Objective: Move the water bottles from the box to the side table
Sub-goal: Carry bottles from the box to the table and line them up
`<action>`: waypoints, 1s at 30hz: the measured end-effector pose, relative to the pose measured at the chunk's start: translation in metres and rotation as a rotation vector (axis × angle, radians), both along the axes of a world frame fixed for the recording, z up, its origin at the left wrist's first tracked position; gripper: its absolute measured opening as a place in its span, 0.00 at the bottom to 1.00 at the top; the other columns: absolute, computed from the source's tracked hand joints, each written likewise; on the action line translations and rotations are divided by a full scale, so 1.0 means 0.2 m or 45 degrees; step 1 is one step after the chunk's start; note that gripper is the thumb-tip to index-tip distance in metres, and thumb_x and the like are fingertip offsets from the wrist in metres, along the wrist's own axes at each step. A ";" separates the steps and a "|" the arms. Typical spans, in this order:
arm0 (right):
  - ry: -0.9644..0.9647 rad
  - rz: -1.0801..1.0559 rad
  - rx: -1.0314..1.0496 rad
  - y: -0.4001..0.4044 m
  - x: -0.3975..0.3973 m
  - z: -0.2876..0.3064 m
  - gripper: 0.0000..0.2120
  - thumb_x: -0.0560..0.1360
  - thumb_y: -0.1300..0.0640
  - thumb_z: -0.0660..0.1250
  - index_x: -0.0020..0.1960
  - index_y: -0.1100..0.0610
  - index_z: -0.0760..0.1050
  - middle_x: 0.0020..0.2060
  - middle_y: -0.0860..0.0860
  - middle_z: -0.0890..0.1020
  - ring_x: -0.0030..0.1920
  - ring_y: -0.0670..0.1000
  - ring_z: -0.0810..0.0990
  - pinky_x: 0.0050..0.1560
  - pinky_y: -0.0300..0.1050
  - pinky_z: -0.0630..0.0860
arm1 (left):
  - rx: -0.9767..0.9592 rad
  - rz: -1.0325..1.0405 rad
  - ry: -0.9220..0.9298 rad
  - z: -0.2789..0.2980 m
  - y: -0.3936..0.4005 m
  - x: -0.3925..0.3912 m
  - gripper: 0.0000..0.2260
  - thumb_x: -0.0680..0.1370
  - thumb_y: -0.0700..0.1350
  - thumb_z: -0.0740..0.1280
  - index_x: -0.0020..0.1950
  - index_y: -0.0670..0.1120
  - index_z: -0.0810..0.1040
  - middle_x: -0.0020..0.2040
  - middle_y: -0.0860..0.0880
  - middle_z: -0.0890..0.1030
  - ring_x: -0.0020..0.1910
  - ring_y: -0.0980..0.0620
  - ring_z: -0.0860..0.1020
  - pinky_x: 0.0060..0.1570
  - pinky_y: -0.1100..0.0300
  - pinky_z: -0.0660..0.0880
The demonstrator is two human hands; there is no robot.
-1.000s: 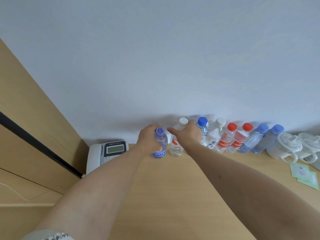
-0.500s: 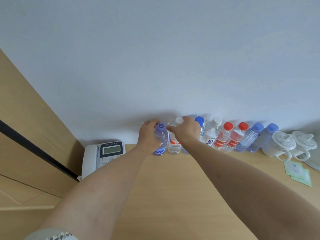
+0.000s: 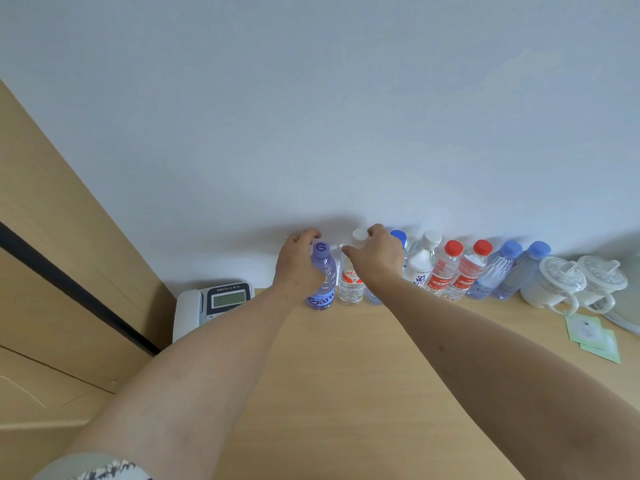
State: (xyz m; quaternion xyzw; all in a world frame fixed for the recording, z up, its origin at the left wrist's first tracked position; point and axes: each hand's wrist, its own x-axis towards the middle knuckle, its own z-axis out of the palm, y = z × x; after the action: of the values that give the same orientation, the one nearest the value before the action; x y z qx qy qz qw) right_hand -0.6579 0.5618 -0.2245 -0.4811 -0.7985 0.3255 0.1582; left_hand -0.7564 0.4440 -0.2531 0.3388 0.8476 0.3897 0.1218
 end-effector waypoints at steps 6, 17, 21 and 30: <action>-0.023 0.001 0.140 -0.07 0.14 0.15 0.26 0.75 0.52 0.71 0.72 0.54 0.71 0.58 0.55 0.81 0.60 0.58 0.79 0.50 0.47 0.71 | 0.002 -0.072 0.135 0.20 -0.04 0.04 0.31 0.69 0.35 0.73 0.72 0.50 0.74 0.67 0.46 0.73 0.67 0.46 0.72 0.55 0.60 0.68; -0.302 -0.111 0.229 -0.15 0.89 0.21 0.34 0.72 0.51 0.72 0.76 0.47 0.65 0.68 0.54 0.75 0.68 0.60 0.71 0.59 0.53 0.72 | -0.031 -0.464 0.343 0.35 0.10 0.60 0.29 0.70 0.46 0.77 0.70 0.50 0.76 0.66 0.46 0.76 0.68 0.42 0.72 0.65 0.50 0.73; -0.359 -0.223 0.259 -0.13 1.27 0.23 0.32 0.71 0.47 0.74 0.72 0.47 0.68 0.66 0.52 0.74 0.67 0.60 0.69 0.59 0.54 0.71 | -0.055 -0.613 0.442 0.39 0.22 0.94 0.30 0.71 0.50 0.76 0.73 0.52 0.74 0.68 0.46 0.76 0.69 0.42 0.71 0.66 0.51 0.72; -0.452 -0.543 0.261 -0.14 2.42 0.24 0.37 0.69 0.43 0.76 0.74 0.43 0.64 0.74 0.52 0.67 0.72 0.60 0.64 0.63 0.57 0.67 | -0.126 -0.989 0.609 0.48 0.50 2.09 0.34 0.72 0.57 0.74 0.76 0.55 0.69 0.77 0.49 0.68 0.76 0.45 0.64 0.71 0.49 0.68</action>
State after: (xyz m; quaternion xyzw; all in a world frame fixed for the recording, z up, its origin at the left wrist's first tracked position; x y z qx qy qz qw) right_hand -0.1739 0.5344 -0.1760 -0.6690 -0.7232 0.1134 0.1286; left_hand -0.3389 0.5430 -0.1563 0.7057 0.6797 0.1850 0.0757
